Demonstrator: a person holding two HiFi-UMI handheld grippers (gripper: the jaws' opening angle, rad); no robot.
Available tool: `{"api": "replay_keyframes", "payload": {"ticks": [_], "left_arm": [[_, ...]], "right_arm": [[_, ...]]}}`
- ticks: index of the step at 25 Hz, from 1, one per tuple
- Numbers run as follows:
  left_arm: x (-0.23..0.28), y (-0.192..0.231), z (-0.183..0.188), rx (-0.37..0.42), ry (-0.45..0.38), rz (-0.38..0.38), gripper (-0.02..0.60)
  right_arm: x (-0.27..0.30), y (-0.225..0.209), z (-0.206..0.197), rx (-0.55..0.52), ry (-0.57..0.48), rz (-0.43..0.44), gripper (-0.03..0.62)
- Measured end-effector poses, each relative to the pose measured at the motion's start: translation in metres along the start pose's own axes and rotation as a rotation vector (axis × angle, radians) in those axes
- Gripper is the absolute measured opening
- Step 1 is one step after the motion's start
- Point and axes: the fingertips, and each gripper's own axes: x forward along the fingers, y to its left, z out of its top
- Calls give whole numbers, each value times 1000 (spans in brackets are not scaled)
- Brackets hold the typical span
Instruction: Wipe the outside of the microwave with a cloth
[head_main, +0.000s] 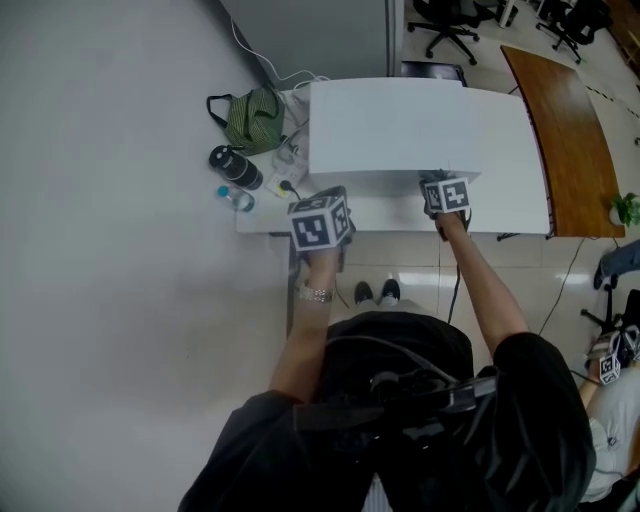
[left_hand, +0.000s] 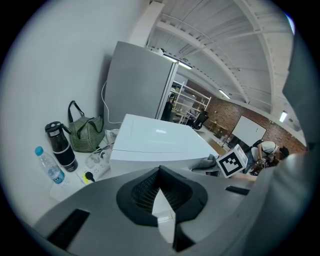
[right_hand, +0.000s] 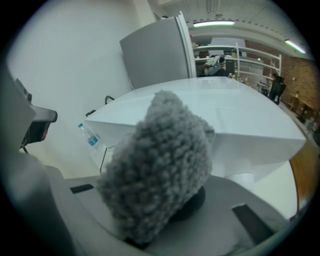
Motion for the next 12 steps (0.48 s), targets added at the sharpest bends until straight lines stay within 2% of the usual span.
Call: {"api": "replay_keyframes", "payload": {"ticks": [3,5,8,10,12], "left_arm": [[5,-6,-4,-5,0,-28,3],[1,-1,-6,-14,-5,-22,3],[-9,16,-7,-30,-18,9,3],[-15,25,-10,-42,-23,27,3],[-23,35,-13,-55,-27,48,3]], "right_arm": [[-12,-32,-8,54,-8,-64,20],[-15,-29,-8,94,-55,-54,20],[-4,24,7,69,-196,40,20],[15,74,12,-27,-255,97,20],[41,125,11,-124,-263,156,20]]}}
